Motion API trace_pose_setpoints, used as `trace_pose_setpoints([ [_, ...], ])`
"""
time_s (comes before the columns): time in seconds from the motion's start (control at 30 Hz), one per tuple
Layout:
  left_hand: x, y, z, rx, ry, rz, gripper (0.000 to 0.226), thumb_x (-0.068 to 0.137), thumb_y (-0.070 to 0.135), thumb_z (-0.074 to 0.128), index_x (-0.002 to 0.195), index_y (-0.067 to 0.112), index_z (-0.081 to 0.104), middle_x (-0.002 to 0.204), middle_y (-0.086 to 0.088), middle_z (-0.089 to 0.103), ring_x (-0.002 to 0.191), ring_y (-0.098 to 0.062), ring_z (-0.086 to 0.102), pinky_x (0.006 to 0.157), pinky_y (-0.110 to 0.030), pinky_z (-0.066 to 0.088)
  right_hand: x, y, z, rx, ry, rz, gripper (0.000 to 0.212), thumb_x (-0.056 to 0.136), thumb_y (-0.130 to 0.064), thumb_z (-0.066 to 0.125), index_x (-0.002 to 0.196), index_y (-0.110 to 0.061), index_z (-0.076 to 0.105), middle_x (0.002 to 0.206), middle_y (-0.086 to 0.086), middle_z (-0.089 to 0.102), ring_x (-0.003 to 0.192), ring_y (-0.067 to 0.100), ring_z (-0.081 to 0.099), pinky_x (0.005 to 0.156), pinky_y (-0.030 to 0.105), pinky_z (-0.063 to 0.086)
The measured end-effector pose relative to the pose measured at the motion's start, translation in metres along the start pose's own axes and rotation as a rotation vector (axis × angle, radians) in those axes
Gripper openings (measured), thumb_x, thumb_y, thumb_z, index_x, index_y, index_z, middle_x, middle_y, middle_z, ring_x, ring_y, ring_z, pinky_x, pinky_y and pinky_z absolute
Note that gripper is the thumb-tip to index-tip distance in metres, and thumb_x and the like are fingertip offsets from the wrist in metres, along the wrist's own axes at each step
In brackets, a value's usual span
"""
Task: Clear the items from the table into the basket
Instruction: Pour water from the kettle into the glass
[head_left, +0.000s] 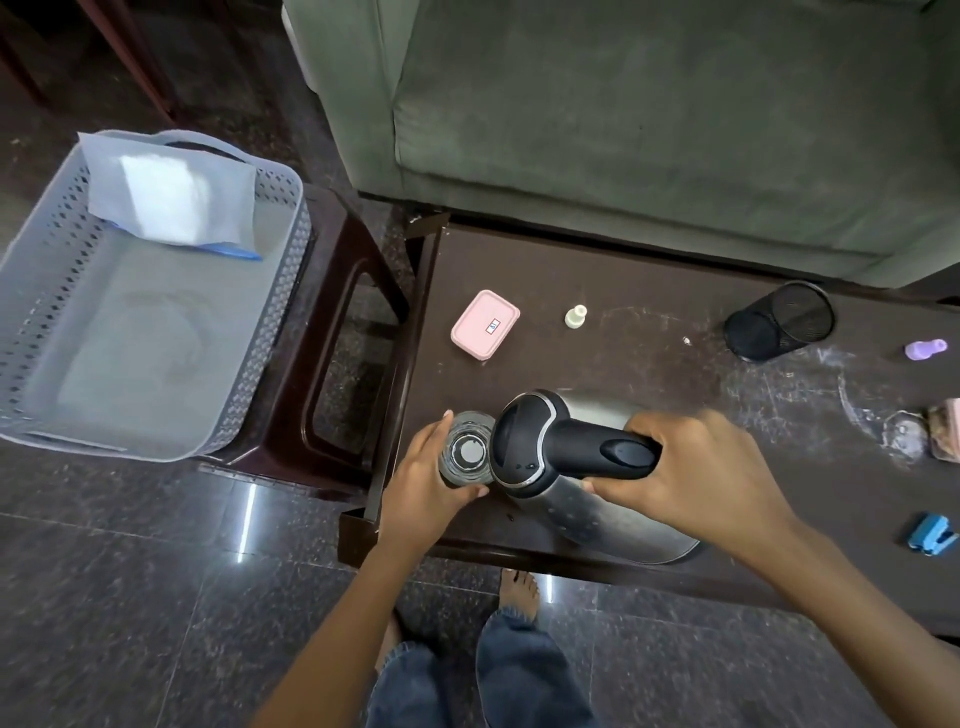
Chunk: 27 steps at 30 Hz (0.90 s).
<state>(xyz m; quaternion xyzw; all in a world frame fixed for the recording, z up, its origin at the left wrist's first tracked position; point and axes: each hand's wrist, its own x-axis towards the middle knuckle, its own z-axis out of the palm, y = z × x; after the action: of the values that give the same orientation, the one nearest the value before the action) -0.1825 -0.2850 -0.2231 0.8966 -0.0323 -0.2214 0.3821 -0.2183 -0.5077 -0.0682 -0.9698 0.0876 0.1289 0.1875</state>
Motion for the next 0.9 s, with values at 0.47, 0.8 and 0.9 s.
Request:
trace_pose_setpoints([
  [0.47, 0.001, -0.004, 0.001, -0.062, 0.004, 0.013, 0.099, 0.057, 0.027, 0.086, 0.141, 0.025, 0.035, 0.136, 0.008, 0.047, 0.122, -0.010, 0.049, 0.090, -0.021, 0.039, 0.002, -0.010, -0.004, -0.108, -0.026, -0.073, 0.047, 0.065, -0.054, 0.063, 0.048, -0.024, 0.030, 0.046, -0.007, 0.038, 0.052, 0.027, 0.045, 0.052, 0.027, 0.032],
  [0.8, 0.001, -0.002, 0.000, -0.051, 0.002, -0.006, 0.099, 0.057, 0.028, 0.086, 0.141, 0.027, 0.035, 0.137, 0.009, 0.047, 0.123, -0.010, 0.048, 0.088, -0.021, 0.038, 0.002, -0.013, -0.011, -0.142, -0.030, -0.074, 0.053, 0.063, -0.059, 0.063, 0.047, -0.024, 0.026, 0.047, -0.007, 0.036, 0.054, 0.026, 0.043, 0.054, 0.029, 0.034],
  [0.9, 0.001, -0.001, 0.000, -0.044, 0.003, -0.014, 0.099, 0.056, 0.029, 0.086, 0.141, 0.028, 0.035, 0.137, 0.010, 0.047, 0.123, -0.010, 0.048, 0.089, -0.024, 0.039, 0.002, -0.014, -0.013, -0.161, -0.028, -0.083, 0.054, 0.063, -0.057, 0.065, 0.047, -0.024, 0.025, 0.047, -0.007, 0.035, 0.054, 0.026, 0.042, 0.054, 0.028, 0.032],
])
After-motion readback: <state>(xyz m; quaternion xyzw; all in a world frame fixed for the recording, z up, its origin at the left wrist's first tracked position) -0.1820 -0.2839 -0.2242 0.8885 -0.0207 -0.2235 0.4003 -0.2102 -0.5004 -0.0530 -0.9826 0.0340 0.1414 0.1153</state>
